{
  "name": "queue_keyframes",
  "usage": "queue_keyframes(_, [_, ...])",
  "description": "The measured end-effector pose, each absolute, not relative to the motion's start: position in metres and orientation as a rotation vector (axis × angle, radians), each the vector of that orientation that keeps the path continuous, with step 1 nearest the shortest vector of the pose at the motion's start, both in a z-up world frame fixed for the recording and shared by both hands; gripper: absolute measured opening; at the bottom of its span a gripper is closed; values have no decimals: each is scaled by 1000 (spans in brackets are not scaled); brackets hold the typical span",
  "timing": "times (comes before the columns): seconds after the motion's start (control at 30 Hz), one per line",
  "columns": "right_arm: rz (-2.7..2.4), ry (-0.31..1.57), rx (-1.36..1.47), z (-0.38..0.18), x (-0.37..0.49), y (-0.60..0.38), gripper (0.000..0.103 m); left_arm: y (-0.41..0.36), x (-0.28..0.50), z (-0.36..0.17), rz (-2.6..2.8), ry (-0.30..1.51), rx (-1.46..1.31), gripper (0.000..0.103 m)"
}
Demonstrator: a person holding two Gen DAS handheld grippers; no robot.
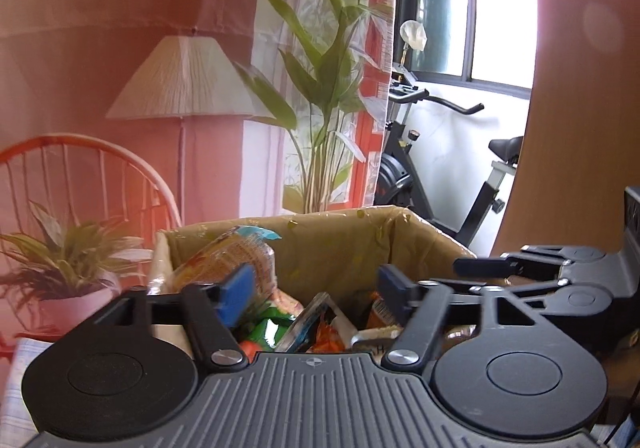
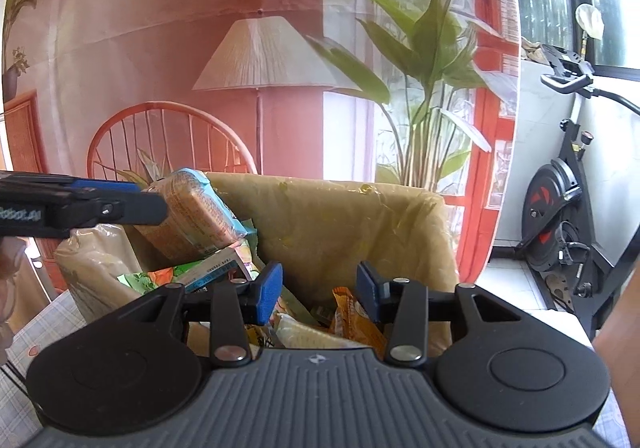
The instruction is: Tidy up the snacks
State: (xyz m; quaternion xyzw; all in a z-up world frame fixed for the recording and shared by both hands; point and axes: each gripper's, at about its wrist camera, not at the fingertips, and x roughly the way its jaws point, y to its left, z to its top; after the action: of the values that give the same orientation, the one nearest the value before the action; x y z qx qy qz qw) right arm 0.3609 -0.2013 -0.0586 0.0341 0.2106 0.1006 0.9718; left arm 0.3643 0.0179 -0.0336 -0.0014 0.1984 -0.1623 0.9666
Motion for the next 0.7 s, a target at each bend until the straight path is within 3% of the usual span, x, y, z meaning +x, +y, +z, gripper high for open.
queue_keyframes(0.07, [199, 421, 73, -54, 353, -201, 61, 20, 355, -31, -300, 402, 10, 92])
queue_keyframes(0.3, [199, 402, 79, -35, 322, -194, 101, 34, 328, -20, -211, 411, 11, 95])
queue_keyframes(0.7, [142, 378, 140, -8, 266, -185, 103, 42, 262, 9, -157, 327, 29, 95])
